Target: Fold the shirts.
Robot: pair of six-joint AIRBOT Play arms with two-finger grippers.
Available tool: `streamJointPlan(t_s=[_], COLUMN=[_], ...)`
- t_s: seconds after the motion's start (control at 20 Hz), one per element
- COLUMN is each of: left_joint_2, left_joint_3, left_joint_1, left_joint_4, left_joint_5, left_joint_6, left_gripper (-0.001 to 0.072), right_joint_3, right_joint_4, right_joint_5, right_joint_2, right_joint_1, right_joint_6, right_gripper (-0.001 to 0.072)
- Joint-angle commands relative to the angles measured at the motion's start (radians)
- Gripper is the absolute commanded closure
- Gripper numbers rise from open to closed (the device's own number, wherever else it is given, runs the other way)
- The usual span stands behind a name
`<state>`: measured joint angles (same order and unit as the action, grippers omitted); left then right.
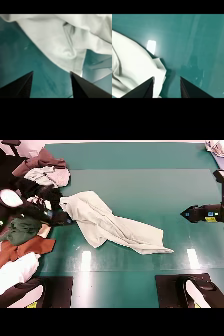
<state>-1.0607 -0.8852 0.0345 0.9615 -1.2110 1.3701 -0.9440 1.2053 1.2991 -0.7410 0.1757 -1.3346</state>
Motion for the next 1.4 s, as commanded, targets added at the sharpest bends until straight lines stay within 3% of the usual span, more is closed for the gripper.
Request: streamJointPlan(t_s=[0.0,0.05,0.1,0.3,0.6,0.8,0.85,0.95,1.05,1.15,1.25,1.3,1.35], left_joint_2=[0.021,0.021,0.021,0.018,-0.101,-0.135,-0.137,-0.159,-0.196,-0.223,-0.229,-0.229,-0.229], left_joint_3=[0.198,0.229,0.26,0.282,0.281,0.281,0.281,0.28,0.28,0.278,0.255,0.231,0.199], left_joint_1=[0.0,0.0,0.0,0.0,0.016,0.108,0.127,0.146,0.152,0.177,0.196,0.196,0.196], left_joint_4=[-0.216,-0.212,-0.198,-0.071,-0.082,-0.189,-0.204,-0.203,-0.226,-0.298,-0.341,-0.339,-0.321], left_joint_5=[0.195,0.245,0.301,0.42,0.468,0.559,0.587,0.588,0.584,0.593,0.59,0.567,0.533], left_joint_6=[-0.098,-0.098,-0.102,-0.083,-0.107,-0.173,-0.174,-0.177,-0.18,-0.238,-0.288,-0.304,-0.314], left_gripper=[0.008,-0.0002,-0.0009,-0.0013,-0.0013,-0.0013,-0.0011,0.0108,0.0107,0.011,0.0337,0.0535,0.0685], right_joint_3=[0.0,0.0,0.0,0.0,0.0,0.0,0.0,0.001,0.017,0.064,0.132,0.162,0.185], right_joint_4=[-0.014,-0.038,-0.055,-0.061,-0.062,-0.062,-0.062,-0.063,-0.063,-0.063,-0.061,-0.059,-0.056], right_joint_5=[0.023,0.023,0.026,0.081,0.103,0.128,0.137,0.148,0.148,0.143,0.145,0.146,0.163], right_joint_2=[0.001,0.0,0.0,0.001,0.001,0.001,0.002,0.006,0.032,0.086,0.152,0.185,0.215], right_joint_1=[-0.008,-0.008,-0.008,-0.008,-0.008,-0.008,-0.008,-0.008,-0.008,-0.008,-0.008,-0.008,-0.008], right_joint_6=[-0.032,-0.034,-0.034,-0.034,-0.061,-0.073,-0.076,-0.08,-0.087,-0.098,-0.116,-0.121,-0.123], right_gripper=[0.0324,0.0324,0.0324,0.0324,0.0324,0.0324,0.0324,0.0324,0.0325,0.0325,0.0325,0.0325,0.0324])
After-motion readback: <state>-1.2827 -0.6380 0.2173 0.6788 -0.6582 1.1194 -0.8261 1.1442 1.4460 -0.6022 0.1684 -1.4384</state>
